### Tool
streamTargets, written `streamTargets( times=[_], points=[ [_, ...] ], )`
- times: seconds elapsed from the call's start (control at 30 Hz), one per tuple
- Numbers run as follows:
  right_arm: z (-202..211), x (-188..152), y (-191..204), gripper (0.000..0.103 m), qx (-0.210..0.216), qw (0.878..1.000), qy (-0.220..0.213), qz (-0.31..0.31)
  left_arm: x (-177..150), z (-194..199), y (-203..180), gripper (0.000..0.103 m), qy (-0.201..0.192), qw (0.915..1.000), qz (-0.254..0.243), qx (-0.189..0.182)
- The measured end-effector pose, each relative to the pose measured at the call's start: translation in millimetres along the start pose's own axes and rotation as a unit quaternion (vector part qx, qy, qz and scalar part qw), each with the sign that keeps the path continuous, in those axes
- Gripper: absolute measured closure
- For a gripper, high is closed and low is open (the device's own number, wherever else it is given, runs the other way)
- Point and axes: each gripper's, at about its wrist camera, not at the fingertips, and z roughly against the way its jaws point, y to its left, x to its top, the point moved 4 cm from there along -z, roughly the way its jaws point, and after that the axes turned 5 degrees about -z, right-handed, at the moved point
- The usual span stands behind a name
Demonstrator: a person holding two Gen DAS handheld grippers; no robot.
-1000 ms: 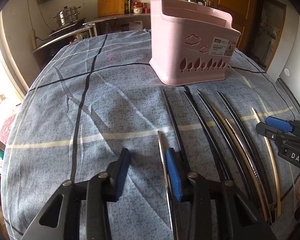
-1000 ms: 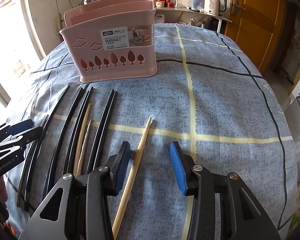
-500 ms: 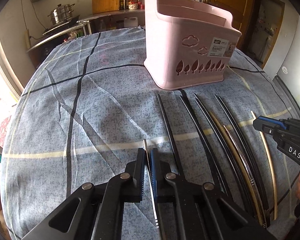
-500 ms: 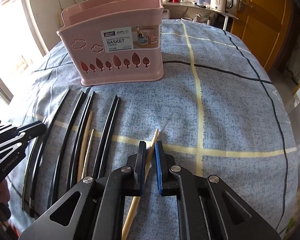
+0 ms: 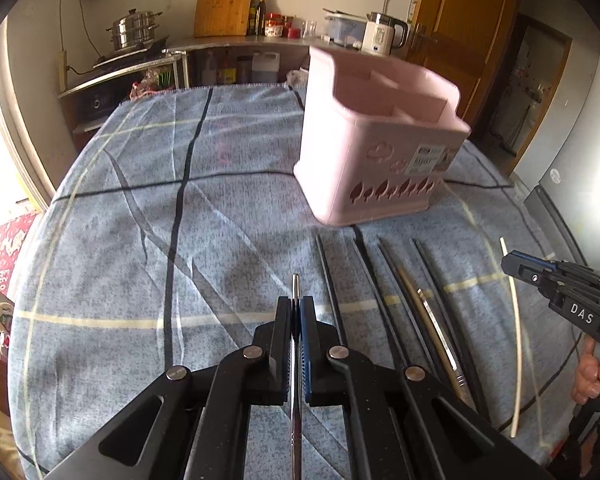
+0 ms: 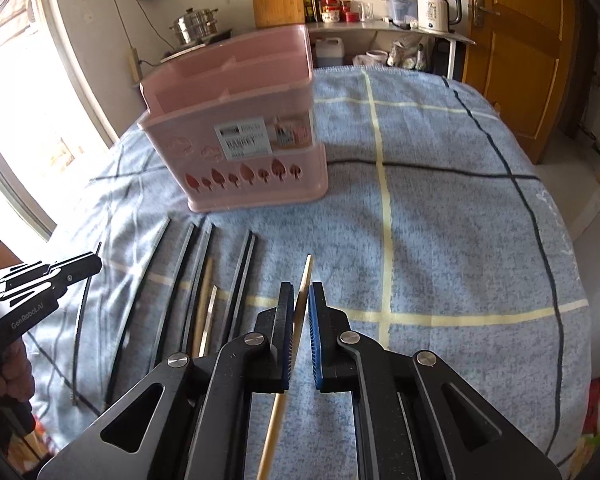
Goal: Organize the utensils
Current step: 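Lift both held chopsticks and carry them up over the pink basket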
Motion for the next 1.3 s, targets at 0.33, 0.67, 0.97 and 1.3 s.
streamTargets(
  times=[0.33, 0.67, 0.97, 1.3],
  points=[
    [42.5, 25.8, 8.1, 0.097, 0.013, 0.998, -0.059, 0.010, 34.1, 50.8, -0.8, 0.099, -0.058, 0.9983, 0.000, -0.007],
    [55.5, 30.5, 3.8, 0.097, 0.020, 0.997, -0.072, 0.013, 40.0, 67.8, -5.6, 0.099, -0.073, 0.9973, -0.009, -0.001],
    [-19.4, 9.4, -3.4, 0.089, 0.016, 1.000, 0.024, -0.005, 35.7, 49.4, -1.2, 0.099, -0.054, 0.9985, -0.004, -0.010],
    [-64.5, 7.5, -7.0, 0.088, -0.009, 0.997, 0.076, 0.003, 34.4, 34.1, 7.4, 0.099, -0.044, 0.9989, 0.006, -0.016]
  ],
)
